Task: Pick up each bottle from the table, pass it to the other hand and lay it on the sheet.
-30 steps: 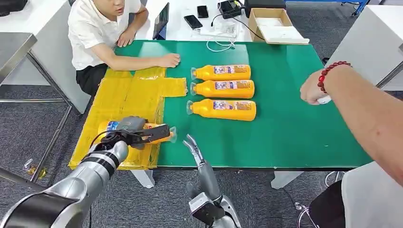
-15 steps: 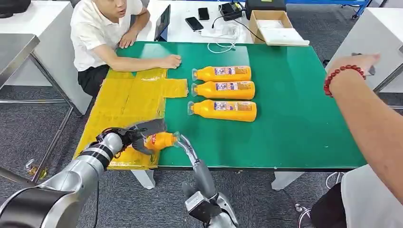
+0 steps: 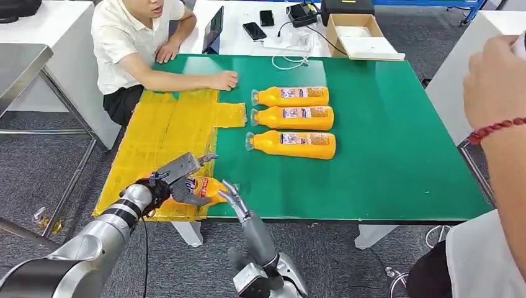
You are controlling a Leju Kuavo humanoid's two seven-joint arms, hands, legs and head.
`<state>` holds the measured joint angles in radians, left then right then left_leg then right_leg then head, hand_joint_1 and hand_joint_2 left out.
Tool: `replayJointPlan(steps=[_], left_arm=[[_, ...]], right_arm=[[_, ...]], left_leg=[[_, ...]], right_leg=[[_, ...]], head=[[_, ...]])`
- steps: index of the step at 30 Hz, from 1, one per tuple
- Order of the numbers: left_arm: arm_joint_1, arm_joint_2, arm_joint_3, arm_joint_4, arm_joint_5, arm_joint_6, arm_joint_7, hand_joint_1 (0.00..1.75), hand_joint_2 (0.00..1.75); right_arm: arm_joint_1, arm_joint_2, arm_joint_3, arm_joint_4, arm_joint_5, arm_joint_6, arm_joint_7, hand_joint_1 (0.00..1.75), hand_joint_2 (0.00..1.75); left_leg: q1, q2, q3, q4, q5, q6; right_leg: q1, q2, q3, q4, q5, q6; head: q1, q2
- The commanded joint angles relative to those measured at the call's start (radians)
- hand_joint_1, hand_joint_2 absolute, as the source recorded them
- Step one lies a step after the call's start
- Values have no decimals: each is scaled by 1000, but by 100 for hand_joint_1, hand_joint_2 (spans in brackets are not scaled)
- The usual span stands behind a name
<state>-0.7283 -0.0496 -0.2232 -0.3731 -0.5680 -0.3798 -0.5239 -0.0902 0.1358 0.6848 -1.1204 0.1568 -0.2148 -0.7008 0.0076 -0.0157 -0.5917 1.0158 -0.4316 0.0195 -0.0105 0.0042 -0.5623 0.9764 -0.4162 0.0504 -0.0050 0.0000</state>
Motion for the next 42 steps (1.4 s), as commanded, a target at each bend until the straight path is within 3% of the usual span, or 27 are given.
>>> replayJointPlan(steps=[1,6,17,42], left_arm=[[181,-57,-26,-290,64,272,-111,0,175],[333,-93,-38,-611,250,347,-84,0,175],[333,-93,-38,-611,250,347,-84,0,175],[333,-93,-38,-611,250,347,-84,0,175]], right_arm=[[18,-78,39,-52,6,-64,3,0,0],[35,-81,42,-69,29,-90,3,0,0],[35,-81,42,-69,29,-90,3,0,0],[35,-81,42,-69,29,-90,3,0,0]], left_leg=[[-1,0,0,-1,0,0],[-2,2,-6,0,-1,0],[-1,2,-13,0,0,0],[-1,2,-14,0,0,0]], right_leg=[[-1,-2,-1,-1,0,-1],[-1,-1,-7,0,-1,-1],[0,0,-14,0,0,0],[0,0,-14,0,0,0]], head=[[0,0],[1,0],[0,0],[0,0]])
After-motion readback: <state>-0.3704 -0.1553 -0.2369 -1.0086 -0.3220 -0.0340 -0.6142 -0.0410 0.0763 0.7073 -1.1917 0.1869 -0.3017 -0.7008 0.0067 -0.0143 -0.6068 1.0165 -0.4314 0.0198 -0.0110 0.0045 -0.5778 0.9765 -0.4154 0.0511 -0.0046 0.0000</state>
